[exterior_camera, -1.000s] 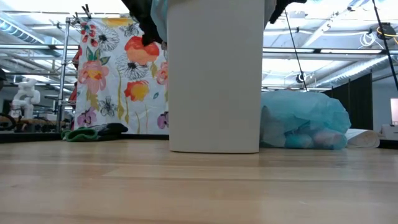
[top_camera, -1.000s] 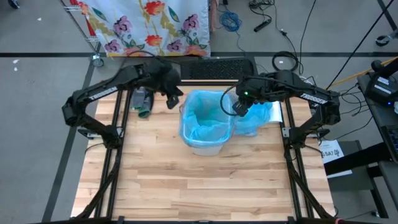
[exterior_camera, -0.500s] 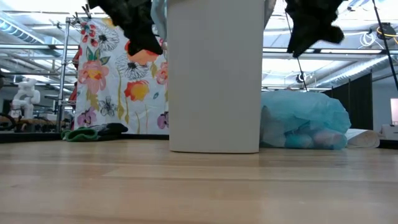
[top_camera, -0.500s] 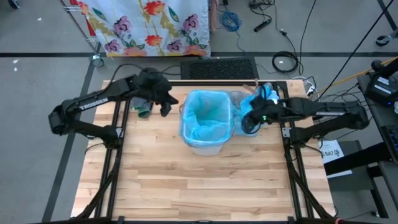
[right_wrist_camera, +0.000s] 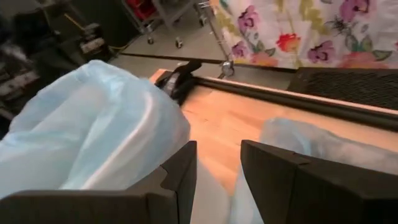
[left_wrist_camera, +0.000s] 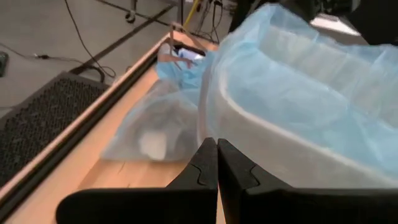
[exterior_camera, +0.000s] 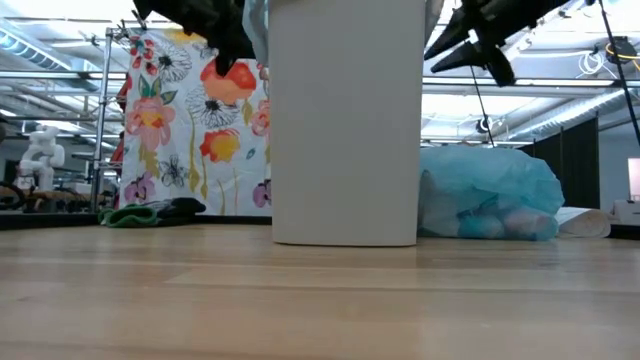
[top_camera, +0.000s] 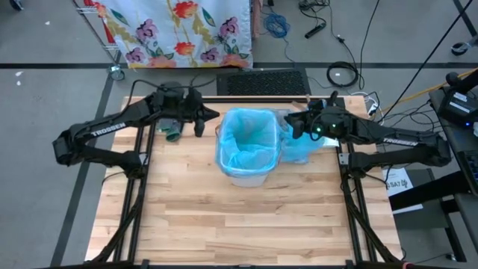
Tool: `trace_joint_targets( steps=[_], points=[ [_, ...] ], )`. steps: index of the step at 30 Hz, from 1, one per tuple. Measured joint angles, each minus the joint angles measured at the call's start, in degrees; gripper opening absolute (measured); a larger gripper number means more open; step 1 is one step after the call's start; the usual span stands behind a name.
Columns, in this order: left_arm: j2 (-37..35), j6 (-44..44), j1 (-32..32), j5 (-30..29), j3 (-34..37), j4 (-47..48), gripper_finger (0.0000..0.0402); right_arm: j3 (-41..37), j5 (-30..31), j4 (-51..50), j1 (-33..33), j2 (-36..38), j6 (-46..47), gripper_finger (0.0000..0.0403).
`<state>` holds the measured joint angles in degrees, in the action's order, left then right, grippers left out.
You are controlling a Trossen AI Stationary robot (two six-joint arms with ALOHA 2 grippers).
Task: Place trash/remove bag and relplace
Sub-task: Insert the new blue trash bag into the trash bin
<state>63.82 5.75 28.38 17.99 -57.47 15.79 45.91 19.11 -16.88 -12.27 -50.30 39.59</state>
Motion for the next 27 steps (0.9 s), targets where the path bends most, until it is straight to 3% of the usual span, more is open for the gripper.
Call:
trace_joint_targets(
  steps=[4, 13, 21, 27],
  points=[
    [0.84, 0.0, -0.88, 0.18, 0.02, -0.15, 0.0, 0.0, -5.61, 4.18, -0.51, -2.69, -1.79, 0.0118],
    [4.6, 0.02, -2.8, 2.74, 0.02, -0.05, 0.0, 0.0, -10.15, 6.09, -0.39, -10.94, -2.74, 0.0118],
    [9.36, 0.75, -4.54, 2.91, 0.02, 0.57, 0.0, -0.02, -11.54, 4.87, -0.41, -17.05, -2.42, 0.0118],
    [10.51, 1.49, -4.89, 1.98, 0.04, 1.43, 0.0, -0.02, -12.39, 1.58, -0.26, -16.33, -2.44, 0.0118]
  ],
)
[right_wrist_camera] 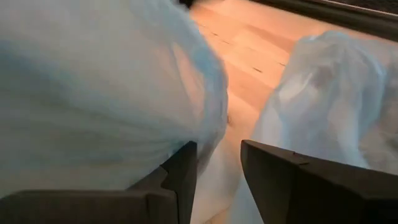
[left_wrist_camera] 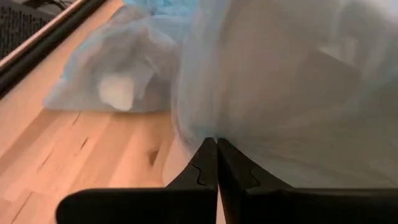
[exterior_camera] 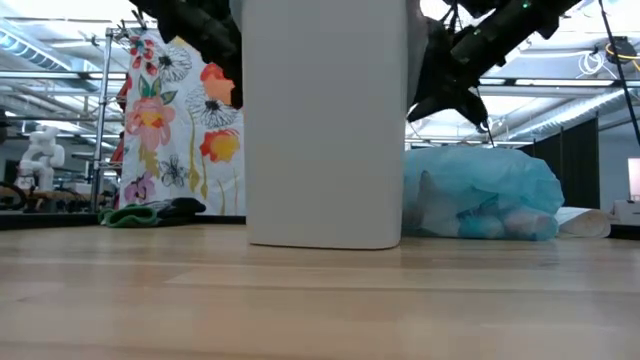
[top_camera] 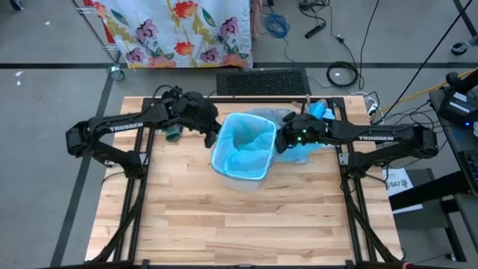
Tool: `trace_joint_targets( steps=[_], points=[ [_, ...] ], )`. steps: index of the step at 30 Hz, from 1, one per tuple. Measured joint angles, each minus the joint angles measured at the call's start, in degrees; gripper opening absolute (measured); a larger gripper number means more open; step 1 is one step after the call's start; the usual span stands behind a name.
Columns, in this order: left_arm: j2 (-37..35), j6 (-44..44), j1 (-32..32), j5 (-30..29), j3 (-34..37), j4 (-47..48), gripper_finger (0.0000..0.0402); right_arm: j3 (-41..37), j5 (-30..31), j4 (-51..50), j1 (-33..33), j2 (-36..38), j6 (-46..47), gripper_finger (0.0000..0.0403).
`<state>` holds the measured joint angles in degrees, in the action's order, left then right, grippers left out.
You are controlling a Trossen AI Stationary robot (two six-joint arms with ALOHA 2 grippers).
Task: Place trash/remove bag and relplace
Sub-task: Insert the new blue trash bag into the trash bin
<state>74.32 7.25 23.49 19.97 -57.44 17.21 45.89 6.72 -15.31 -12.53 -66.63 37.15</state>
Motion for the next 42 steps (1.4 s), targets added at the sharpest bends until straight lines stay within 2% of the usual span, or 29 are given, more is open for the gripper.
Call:
trace_joint_targets(
  steps=[6, 10, 15, 18, 22, 28, 33, 37, 42],
  points=[
    [-5.35, -0.07, 0.71, -3.49, -0.04, 0.19, 0.0, 0.04, 0.35, -1.87, -0.11, 6.43, 0.86, 0.0118],
    [-8.9, -0.07, 1.03, -3.8, -0.1, 0.39, 0.0, 0.04, 0.43, -4.83, 0.51, 10.99, 2.95, 0.0118],
    [-12.34, 1.27, 1.25, -4.13, -0.08, 5.27, 0.0, 0.04, 0.37, -9.48, 3.94, 15.41, 7.28, 0.0118],
    [-14.07, 2.3, 0.48, -4.31, -0.06, 9.0, 0.0, 0.04, 0.65, -8.97, 7.59, 16.62, 9.27, 0.0118],
    [-15.68, 4.3, -2.72, -6.04, -0.08, 12.21, 0.0, 0.04, 2.42, -6.61, 13.73, 16.55, 10.34, 0.0118],
    [-18.54, 6.8, -10.38, -12.11, 0.44, 13.04, 0.0, 0.07, 13.77, -2.03, 24.56, 14.79, 12.39, 0.0118],
    [-19.68, 11.82, -17.29, -18.97, 4.94, 11.84, 0.0, 0.07, 21.43, -0.64, 31.93, 11.96, 15.62, 0.0118],
    [-19.74, 14.72, -21.09, -20.33, 8.45, 5.97, 0.0, 0.07, 24.44, 4.01, 35.11, 8.8, 16.15, 0.0118],
    [-19.21, 16.27, -23.81, -23.38, 8.68, 2.74, 0.0, 0.07, 24.9, 10.27, 36.39, 4.83, 14.43, 0.0118]
  ],
)
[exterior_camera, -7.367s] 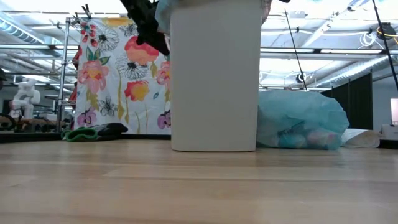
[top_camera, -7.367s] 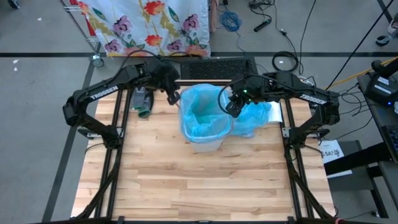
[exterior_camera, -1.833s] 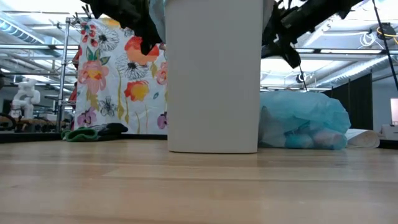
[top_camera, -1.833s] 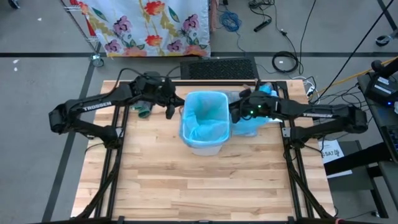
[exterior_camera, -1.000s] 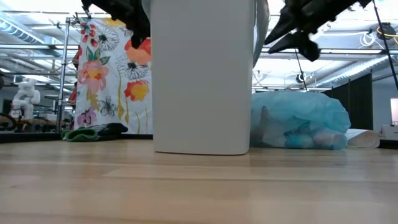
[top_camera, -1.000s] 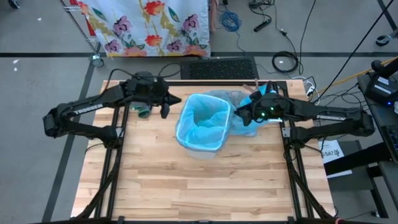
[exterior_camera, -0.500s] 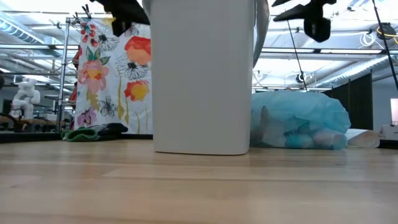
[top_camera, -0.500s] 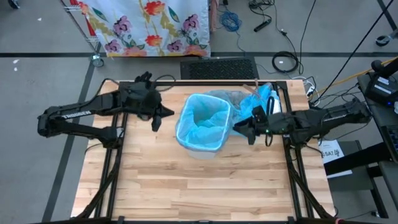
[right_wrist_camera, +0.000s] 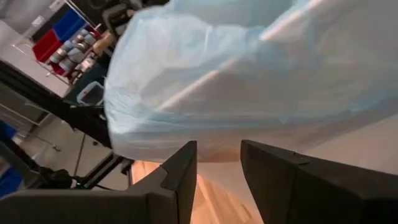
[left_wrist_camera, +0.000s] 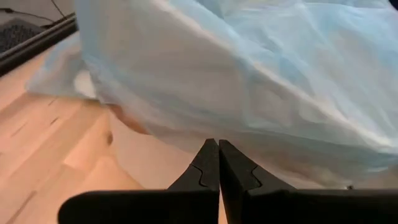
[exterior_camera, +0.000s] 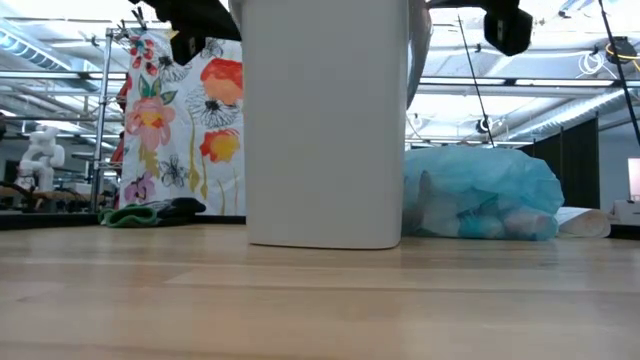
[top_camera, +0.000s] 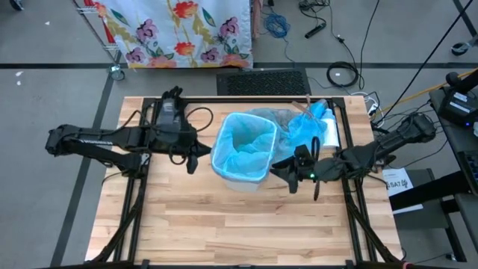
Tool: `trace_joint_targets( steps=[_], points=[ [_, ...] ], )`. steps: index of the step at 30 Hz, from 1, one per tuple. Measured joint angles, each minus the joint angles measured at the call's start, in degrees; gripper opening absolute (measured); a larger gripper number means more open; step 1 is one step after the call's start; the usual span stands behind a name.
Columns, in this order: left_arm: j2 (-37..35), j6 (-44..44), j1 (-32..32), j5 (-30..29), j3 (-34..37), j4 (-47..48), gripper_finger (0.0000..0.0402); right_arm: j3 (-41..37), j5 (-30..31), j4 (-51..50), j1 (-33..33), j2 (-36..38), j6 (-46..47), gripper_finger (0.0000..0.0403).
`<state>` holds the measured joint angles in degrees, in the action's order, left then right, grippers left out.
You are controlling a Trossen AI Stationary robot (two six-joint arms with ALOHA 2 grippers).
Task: Place trash/remove bag and relplace
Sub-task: Insert the new blue trash bag into the trash bin
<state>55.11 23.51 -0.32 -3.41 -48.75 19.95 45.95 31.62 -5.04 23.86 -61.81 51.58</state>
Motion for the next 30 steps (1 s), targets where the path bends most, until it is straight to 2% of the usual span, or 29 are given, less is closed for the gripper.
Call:
trace_joint_targets(
  steps=[8, 20, 25, 30],
  points=[
    [0.9, -0.2, -1.96, -0.19, 0.0, -0.8, 0.0, 0.0, 2.4, 1.0, -0.11, -5.26, -0.67, 0.0118],
    [11.07, -0.22, -4.04, -0.4, -0.07, -1.49, 0.0, 0.0, 2.14, -0.16, -0.07, -13.41, 4.66, 0.0118],
    [15.05, 0.22, -4.17, -0.67, -0.01, -1.97, 0.0, -0.02, 1.7, -1.22, -0.02, -15.06, 6.44, 0.0118],
    [13.72, 1.66, -4.38, -0.33, 0.02, -2.39, 0.0, -0.04, 1.32, 0.0, 1.88, -13.49, 7.79, 0.0118]
  ],
)
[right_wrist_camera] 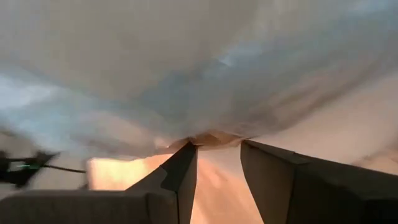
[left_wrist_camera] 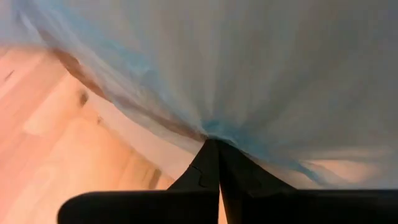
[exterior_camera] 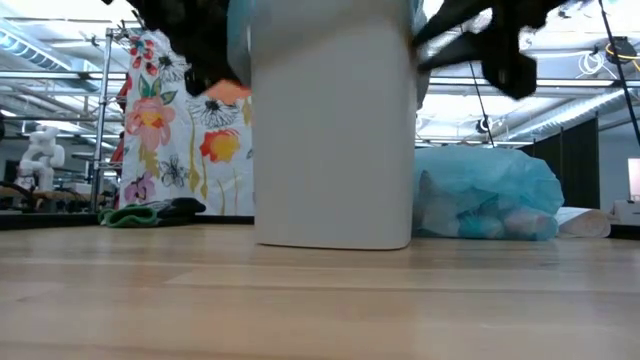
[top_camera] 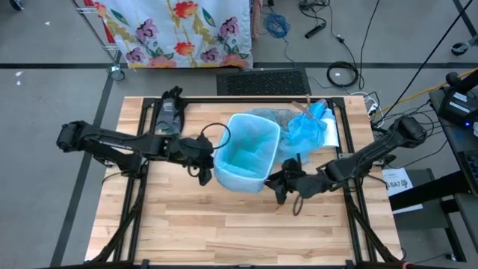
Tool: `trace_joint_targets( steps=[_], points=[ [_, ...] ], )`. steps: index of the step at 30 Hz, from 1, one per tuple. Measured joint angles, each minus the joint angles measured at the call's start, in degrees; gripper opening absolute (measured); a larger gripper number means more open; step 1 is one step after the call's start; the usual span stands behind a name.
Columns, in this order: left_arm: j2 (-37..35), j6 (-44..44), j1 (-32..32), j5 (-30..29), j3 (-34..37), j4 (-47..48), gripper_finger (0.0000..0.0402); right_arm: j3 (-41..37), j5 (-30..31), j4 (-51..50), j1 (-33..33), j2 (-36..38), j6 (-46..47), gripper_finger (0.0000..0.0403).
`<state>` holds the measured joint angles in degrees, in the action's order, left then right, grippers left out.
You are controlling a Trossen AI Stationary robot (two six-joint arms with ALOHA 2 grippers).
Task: Place trash/remove bag and relplace
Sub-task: Insert the new blue trash bag into the trash bin, then return to Home Position
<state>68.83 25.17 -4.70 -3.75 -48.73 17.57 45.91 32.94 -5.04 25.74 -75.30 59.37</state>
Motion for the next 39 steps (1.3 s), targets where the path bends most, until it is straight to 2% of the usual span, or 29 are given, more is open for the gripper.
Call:
trace_joint_targets(
  steps=[8, 12, 18, 23, 26, 32, 35, 39],
  points=[
    [-9.95, -0.6, -0.25, -0.82, -0.13, -0.16, 0.0, 0.07, 0.32, -0.58, 4.19, 7.16, -0.06, 0.0118],
    [-12.94, -2.04, -0.25, -2.99, -0.13, 2.44, 0.0, 0.13, 0.19, -6.81, 5.2, 8.65, 2.27, 0.0118],
    [-12.96, -1.0, -0.21, -4.32, -0.11, 5.13, 0.0, 0.09, 0.83, -9.52, 5.25, 8.66, 4.29, 0.0118],
    [-12.33, -0.42, -0.87, -4.22, -0.09, 3.7, 0.0, 0.09, 5.98, -4.65, 5.02, 8.78, -0.81, 0.0118],
    [-11.53, -0.49, -0.99, -4.22, -0.11, 2.49, 0.0, 0.09, 6.23, -4.31, 4.21, 8.78, -3.21, 0.0118],
    [-8.59, -2.04, -0.97, -4.13, -0.11, 5.08, 0.0, 0.05, 5.84, -10.0, 3.54, 8.57, -1.89, 0.0118],
    [-8.31, -1.67, -0.95, -4.0, -0.09, 9.26, 0.0002, 0.04, 2.08, -11.67, 3.74, 8.91, 2.11, 0.0118],
    [-8.41, -1.62, -0.95, -3.41, -0.09, 10.75, 0.0012, 0.04, -8.77, -11.63, 3.74, 8.95, 2.51, 0.0118]
  ],
)
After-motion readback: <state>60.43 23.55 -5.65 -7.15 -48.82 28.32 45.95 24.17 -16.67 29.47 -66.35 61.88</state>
